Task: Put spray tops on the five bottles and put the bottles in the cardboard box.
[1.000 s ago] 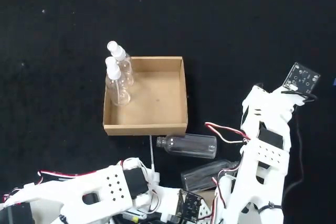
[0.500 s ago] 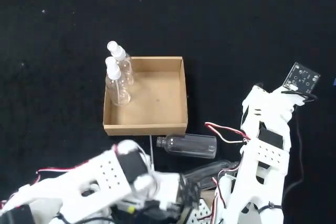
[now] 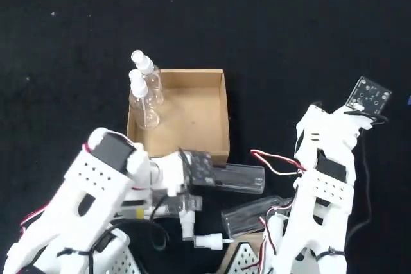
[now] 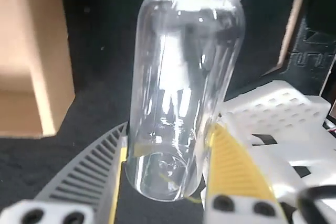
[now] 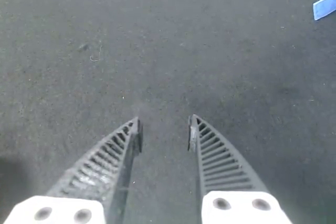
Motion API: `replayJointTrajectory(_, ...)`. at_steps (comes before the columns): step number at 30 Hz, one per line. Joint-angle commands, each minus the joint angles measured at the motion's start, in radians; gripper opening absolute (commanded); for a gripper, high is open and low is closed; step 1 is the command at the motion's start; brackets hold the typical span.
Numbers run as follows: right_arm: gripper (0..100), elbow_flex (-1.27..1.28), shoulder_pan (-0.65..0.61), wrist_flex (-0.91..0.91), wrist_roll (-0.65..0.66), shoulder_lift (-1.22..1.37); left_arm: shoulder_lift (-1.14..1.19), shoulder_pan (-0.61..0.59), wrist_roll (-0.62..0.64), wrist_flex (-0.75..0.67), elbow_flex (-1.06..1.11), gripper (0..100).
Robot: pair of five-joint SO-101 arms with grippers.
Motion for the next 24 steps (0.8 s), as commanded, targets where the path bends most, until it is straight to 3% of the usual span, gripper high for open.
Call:
replayJointTrajectory(1, 13.1, -0.065, 0.009, 0.003, -0.009, 0.010, -0.012, -0.127, -0.051, 0.014, -0.039, 13)
replayJointTrajectory(11, 13.1, -0.065, 0.009, 0.003, -0.009, 0.010, -0.015, -0.433, -0.153, 0.014, -0.033, 13)
replayJointTrajectory(17, 13.1, -0.065, 0.009, 0.003, -0.009, 0.010, -0.023, -0.676, -0.212, 0.014, -0.030, 13)
replayJointTrajectory(21, 13.1, -0.064, 0.000, 0.003, -0.009, 0.010, -0.021, -0.842, -0.206, 0.011, -0.045, 13)
replayJointTrajectory(24, 13.1, -0.054, -0.026, 0.003, -0.009, 0.010, -0.014, -0.949, -0.091, -0.025, -0.036, 13)
